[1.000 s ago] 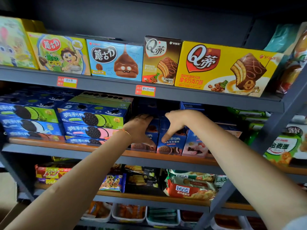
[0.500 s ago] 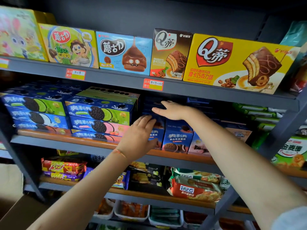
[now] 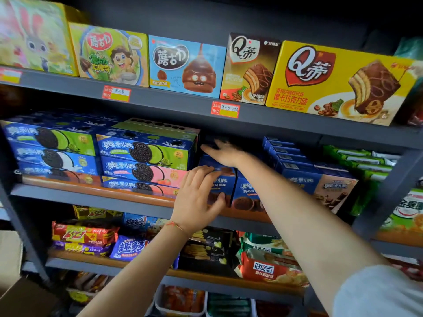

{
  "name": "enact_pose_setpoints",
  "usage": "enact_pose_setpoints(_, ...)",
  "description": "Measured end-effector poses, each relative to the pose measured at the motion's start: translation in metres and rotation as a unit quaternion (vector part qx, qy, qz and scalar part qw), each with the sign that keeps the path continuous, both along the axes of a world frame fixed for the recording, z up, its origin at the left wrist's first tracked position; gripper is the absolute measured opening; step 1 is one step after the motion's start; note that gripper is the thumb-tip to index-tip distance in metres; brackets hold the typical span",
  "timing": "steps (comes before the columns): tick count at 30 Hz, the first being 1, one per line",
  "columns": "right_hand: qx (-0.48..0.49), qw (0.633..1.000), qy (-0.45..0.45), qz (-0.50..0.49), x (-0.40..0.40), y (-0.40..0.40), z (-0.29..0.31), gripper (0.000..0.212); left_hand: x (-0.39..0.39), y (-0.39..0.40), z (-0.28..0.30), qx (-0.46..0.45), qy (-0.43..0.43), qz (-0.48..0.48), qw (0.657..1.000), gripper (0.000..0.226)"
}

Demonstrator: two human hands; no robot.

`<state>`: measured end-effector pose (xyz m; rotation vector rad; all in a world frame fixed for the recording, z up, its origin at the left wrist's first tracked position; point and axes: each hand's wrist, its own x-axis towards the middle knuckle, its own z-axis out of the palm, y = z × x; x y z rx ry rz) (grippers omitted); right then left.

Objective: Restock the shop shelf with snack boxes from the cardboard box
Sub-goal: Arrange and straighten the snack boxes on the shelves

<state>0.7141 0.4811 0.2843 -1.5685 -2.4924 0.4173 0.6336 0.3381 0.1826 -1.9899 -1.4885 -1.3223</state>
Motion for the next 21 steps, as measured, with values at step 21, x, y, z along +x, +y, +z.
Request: enact_pose_setpoints(21,0.011,1.000,-0.020,-0.014,-0.010,0.020,-0.005,0.090,-0.002,0.000,-0.004,-0.017,-0.006,-0.011,1.000,0.048)
